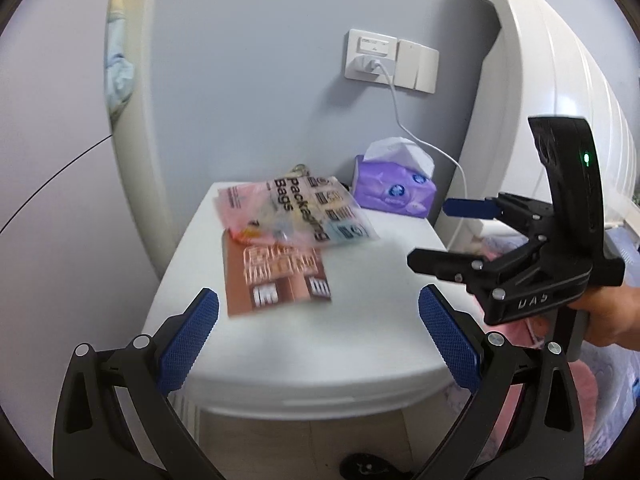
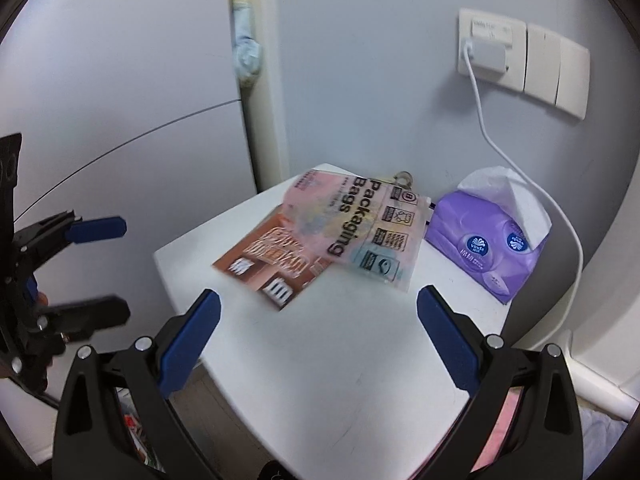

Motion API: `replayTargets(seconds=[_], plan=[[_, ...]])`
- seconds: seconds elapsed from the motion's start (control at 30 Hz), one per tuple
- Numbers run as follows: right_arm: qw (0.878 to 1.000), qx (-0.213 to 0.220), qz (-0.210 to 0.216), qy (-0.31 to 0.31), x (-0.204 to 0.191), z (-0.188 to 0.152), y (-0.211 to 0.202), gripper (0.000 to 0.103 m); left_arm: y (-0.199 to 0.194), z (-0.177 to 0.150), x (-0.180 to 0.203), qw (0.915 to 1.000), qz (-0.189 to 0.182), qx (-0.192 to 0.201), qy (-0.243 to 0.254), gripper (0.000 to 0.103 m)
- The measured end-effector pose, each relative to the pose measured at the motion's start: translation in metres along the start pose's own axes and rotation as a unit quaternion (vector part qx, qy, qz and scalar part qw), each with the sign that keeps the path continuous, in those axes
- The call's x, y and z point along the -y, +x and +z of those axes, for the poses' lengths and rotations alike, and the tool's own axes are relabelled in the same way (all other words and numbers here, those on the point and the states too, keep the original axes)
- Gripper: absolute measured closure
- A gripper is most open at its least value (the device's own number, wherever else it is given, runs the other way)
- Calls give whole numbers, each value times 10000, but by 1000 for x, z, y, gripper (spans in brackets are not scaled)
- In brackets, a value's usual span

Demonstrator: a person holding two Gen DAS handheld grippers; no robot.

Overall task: Collect trash
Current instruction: 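Move both grippers back to the clear Packaging Bags pouch on the nightstand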

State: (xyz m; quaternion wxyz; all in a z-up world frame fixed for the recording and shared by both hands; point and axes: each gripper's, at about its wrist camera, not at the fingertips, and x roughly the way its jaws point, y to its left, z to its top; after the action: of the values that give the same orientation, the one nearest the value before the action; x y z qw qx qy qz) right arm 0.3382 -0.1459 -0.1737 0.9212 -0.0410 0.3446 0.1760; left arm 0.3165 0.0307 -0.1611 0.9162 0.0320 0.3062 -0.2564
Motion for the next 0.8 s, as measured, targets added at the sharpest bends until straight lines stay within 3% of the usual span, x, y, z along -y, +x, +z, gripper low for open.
replayTargets(seconds=[0.3,0.53,0.8], plan=[[9992,-257,-220,226,26,29,39,7,52,47,-41,9989,-105,-451,44,6],[9981,-569,-138,188,33,44,59,7,89,77,-60,9958,-380,-823,-114,6],[9957,-713,-89,579,51,45,78,7,136,89,-78,9904,-494,-1291,-64,6]])
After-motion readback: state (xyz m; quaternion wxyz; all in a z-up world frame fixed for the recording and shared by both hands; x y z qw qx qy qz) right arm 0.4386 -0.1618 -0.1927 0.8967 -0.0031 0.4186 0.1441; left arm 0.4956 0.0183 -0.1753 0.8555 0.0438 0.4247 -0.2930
